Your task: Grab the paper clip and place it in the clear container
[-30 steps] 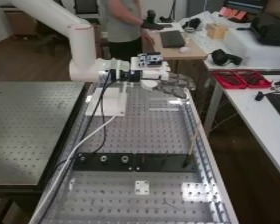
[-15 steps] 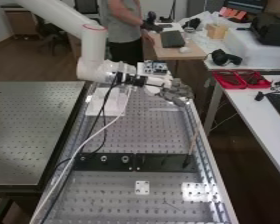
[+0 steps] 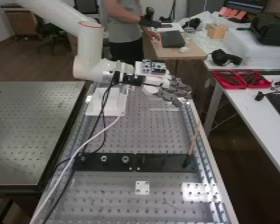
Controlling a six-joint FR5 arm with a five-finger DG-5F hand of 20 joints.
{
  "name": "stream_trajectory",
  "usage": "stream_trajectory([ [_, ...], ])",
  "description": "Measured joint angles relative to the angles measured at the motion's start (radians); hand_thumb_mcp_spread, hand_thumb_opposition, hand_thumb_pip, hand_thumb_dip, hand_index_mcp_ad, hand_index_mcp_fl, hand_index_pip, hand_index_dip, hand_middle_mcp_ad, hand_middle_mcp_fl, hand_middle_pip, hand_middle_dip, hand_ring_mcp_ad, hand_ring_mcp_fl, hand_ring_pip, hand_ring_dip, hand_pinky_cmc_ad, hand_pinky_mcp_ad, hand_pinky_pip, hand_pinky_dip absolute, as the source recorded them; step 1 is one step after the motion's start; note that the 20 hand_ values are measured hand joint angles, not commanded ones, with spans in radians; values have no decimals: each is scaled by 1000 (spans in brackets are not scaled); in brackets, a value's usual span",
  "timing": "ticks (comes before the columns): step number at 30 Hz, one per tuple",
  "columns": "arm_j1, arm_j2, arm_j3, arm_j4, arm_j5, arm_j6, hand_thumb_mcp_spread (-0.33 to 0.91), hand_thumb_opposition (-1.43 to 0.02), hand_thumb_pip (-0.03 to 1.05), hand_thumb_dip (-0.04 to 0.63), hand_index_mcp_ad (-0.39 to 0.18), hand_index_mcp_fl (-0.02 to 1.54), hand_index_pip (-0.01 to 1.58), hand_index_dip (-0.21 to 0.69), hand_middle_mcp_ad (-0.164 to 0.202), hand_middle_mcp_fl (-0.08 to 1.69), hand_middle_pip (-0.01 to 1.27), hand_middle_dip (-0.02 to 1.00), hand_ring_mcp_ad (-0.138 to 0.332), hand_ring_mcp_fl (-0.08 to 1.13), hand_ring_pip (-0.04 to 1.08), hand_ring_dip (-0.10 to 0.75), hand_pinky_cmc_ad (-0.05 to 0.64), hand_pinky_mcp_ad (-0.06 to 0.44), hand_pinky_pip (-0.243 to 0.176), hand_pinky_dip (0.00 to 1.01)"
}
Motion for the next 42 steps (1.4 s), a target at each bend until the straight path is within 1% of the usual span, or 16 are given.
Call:
stream_trajectory([
  [2,-9,29,-15,4,-6,7,346,-867,702,290,-176,9,920,28,12,0,110,182,117,2,152,91,325,271,-96,538],
  [4,-22,74,-37,11,-20,12,346,-867,696,290,-176,9,873,24,12,2,110,182,117,2,152,91,323,272,-106,532],
  [8,-45,147,-62,15,-49,13,333,-848,667,290,-168,3,740,24,12,2,110,182,117,2,154,91,323,272,-106,536],
  [9,-57,173,-65,9,-62,14,325,-852,667,290,-159,9,726,28,12,2,110,182,117,2,154,91,323,272,-106,536],
  [10,-60,179,-65,6,-66,14,325,-852,667,290,-157,9,709,28,9,0,110,182,117,0,152,91,326,272,-106,539],
  [13,-97,246,-63,-29,-103,9,323,-834,654,290,-157,3,618,28,9,0,110,182,120,0,143,91,328,272,-105,545],
  [16,-123,283,-54,-58,-126,-4,321,-836,649,290,-155,37,534,28,9,2,110,182,120,0,141,91,328,271,-108,545],
  [21,-153,307,-22,-129,-148,-41,325,-834,649,290,-152,105,400,73,12,2,110,182,120,0,133,91,328,271,-108,545],
  [22,-159,312,-17,-138,-151,-50,323,-820,649,290,-143,110,389,75,9,2,110,182,120,3,138,91,332,271,-105,545],
  [23,-161,315,-15,-142,-153,-55,323,-819,649,290,-141,113,374,89,9,2,110,182,120,0,126,91,344,271,-105,545],
  [25,-167,321,-11,-151,-158,-70,323,-819,649,290,-141,115,344,87,9,2,110,182,120,0,122,91,346,271,-108,543],
  [32,-183,327,4,-172,-167,-87,323,-819,646,290,-141,141,304,126,9,2,110,182,120,0,119,91,349,271,-108,543],
  [36,-195,330,8,-178,-163,-88,323,-819,585,290,-141,138,215,126,12,2,110,182,120,3,124,91,346,271,-105,543],
  [37,-198,333,7,-177,-162,-91,321,-819,581,290,-141,138,194,126,9,2,110,182,120,2,101,91,346,271,-108,543],
  [41,-204,341,3,-170,-156,-96,321,-806,581,284,-140,164,164,131,9,0,110,182,120,3,103,91,344,271,-105,545],
  [42,-205,343,2,-170,-154,-98,321,-806,578,286,-138,166,155,131,9,2,110,182,120,3,103,91,356,271,-105,545],
])
